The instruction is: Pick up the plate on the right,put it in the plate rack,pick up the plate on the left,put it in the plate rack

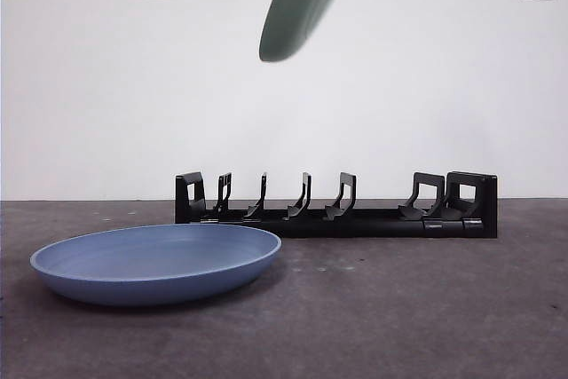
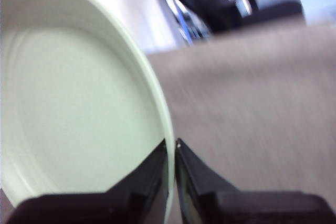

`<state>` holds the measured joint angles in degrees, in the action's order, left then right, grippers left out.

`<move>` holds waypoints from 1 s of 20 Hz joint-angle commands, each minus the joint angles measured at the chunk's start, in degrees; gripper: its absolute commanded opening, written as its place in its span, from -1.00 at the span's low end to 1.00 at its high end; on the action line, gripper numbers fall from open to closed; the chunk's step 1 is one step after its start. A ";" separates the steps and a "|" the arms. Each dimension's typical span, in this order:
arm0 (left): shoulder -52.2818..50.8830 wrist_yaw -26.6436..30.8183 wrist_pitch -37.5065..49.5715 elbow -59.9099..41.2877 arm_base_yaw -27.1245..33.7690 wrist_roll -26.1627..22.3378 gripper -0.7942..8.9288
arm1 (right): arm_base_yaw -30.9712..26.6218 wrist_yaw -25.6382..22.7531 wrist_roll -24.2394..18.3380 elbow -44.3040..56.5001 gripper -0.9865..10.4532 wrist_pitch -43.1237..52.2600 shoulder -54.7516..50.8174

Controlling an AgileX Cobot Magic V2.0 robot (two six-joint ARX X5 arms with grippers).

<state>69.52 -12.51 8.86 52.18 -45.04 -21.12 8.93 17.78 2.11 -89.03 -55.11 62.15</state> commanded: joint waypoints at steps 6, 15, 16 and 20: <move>4.55 -4.37 12.22 0.11 9.49 20.13 -0.85 | 0.07 1.79 -3.34 0.28 -0.11 -9.25 -0.13; 17.94 -8.07 14.29 7.19 16.46 23.71 -0.85 | 0.07 3.89 -5.33 0.28 -0.11 -15.41 -0.17; 19.58 -8.02 13.84 8.50 16.74 23.78 -0.85 | 0.07 3.87 -5.35 0.28 -0.11 -15.80 -0.17; 25.00 -7.89 12.26 11.72 18.49 23.93 -0.85 | 0.07 3.82 -5.81 0.28 -0.11 -17.40 -0.17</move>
<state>94.21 -20.16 20.58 63.79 -26.76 2.66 8.93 21.45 -3.03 -89.01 -72.64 62.02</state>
